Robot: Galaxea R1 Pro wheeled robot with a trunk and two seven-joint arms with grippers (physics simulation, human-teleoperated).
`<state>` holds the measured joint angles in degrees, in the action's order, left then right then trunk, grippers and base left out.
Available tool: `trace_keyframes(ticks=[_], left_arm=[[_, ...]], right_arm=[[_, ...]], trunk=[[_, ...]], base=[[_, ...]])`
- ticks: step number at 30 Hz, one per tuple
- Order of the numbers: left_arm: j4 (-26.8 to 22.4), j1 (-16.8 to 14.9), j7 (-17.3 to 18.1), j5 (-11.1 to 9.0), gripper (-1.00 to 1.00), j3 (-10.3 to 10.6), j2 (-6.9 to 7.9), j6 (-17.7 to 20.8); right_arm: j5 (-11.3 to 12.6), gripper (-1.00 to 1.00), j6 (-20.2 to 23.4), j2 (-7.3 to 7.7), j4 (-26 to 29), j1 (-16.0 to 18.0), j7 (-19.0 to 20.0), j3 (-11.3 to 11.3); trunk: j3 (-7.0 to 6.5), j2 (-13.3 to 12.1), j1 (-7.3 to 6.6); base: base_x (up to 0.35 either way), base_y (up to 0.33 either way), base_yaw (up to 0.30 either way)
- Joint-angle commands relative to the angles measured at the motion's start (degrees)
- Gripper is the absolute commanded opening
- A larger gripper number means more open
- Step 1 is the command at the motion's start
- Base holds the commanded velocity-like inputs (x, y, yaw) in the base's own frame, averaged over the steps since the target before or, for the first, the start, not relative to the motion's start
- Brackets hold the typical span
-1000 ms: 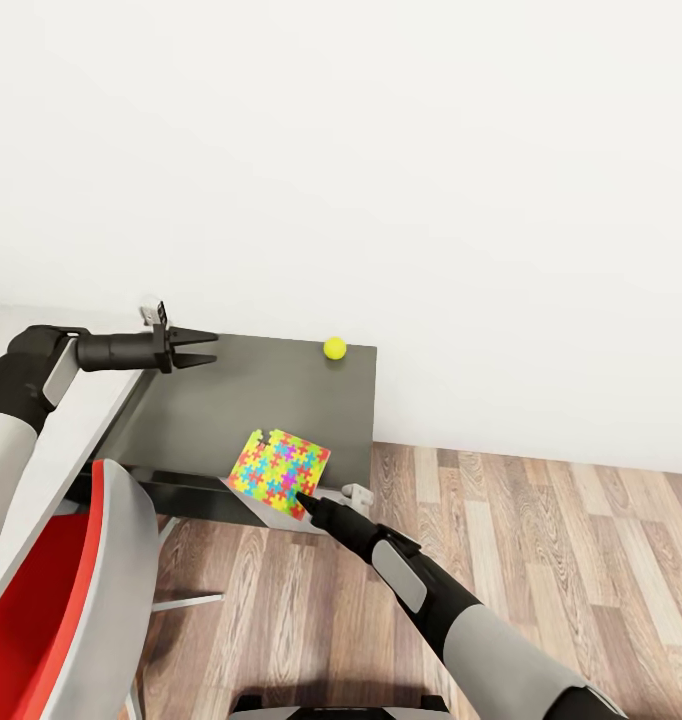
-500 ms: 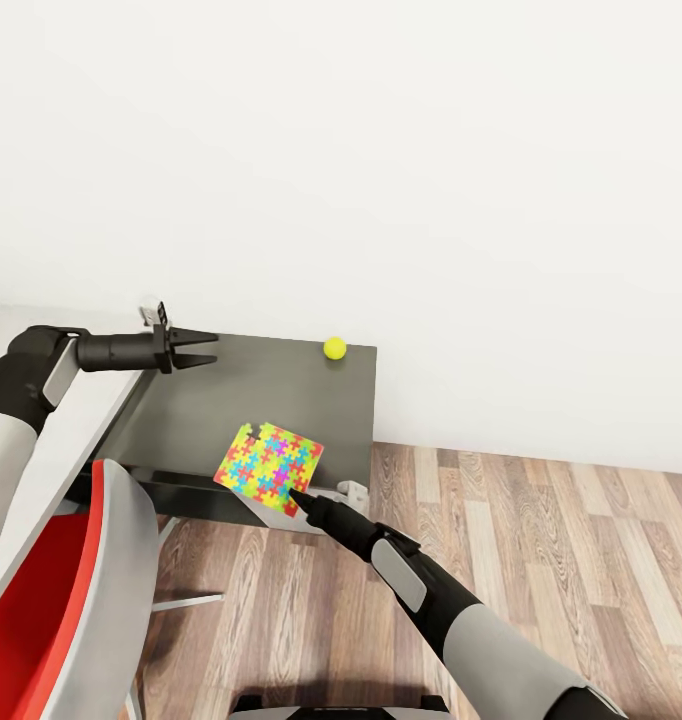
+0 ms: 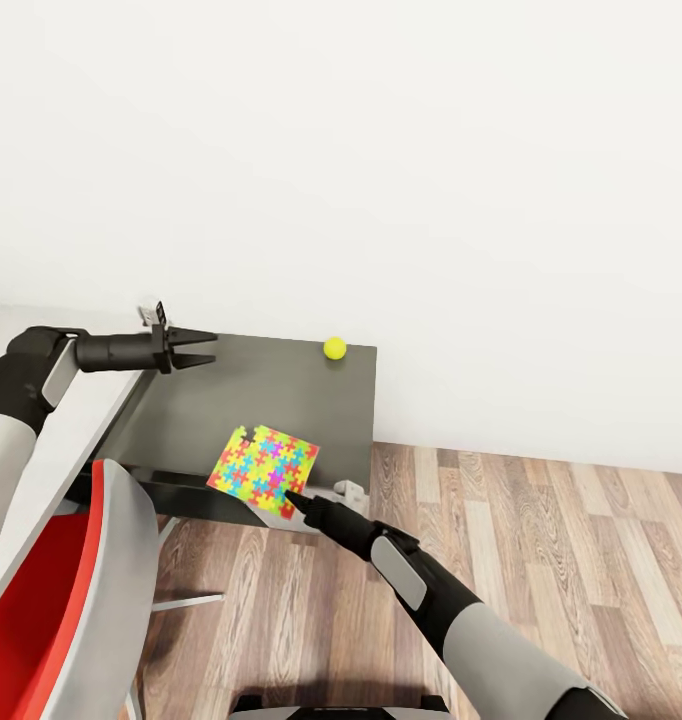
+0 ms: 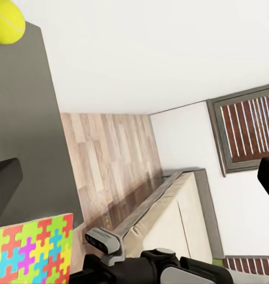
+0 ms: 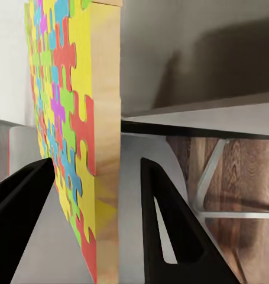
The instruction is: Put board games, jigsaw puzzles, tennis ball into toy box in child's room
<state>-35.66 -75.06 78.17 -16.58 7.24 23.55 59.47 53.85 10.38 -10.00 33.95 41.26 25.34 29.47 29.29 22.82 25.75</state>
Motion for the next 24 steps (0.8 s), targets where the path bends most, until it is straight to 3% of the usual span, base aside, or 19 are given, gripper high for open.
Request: trace_keyframes(ticks=[1, 6, 11, 24], left_arm=[[0.0, 0.0, 0.2, -0.1, 1.00, 0.3, 0.07, 0.5], [0.1, 0.2, 0.2, -0.1, 1.00, 0.3, 0.02, 0.5], [0.2, 0.5, 0.2, 0.1, 1.00, 0.3, 0.06, 0.5], [0.8, 0.5, 0.1, 0.1, 1.00, 0.2, 0.09, 0.5]], right_arm=[[0.6, -1.00, 0.3, 0.00, 0.1, 0.1, 0.1, 0.0], [0.7, -1.00, 0.3, 0.00, 0.8, 0.1, 0.1, -0.7], [0.8, -1.00, 1.8, 0.00, 4.8, 0.1, 0.1, -3.0], [0.6, -1.00, 3.4, 0.07, 5.3, 0.1, -0.2, -3.6]], trunk=[[0.08, 0.1, 0.03], [-0.02, 0.1, 0.03], [-0.43, 0.1, 0.03], [-1.66, 0.1, 0.03]], base=[[0.000, 0.000, 0.000], [0.000, 0.000, 0.000], [0.000, 0.000, 0.000], [0.000, 0.000, 0.000]])
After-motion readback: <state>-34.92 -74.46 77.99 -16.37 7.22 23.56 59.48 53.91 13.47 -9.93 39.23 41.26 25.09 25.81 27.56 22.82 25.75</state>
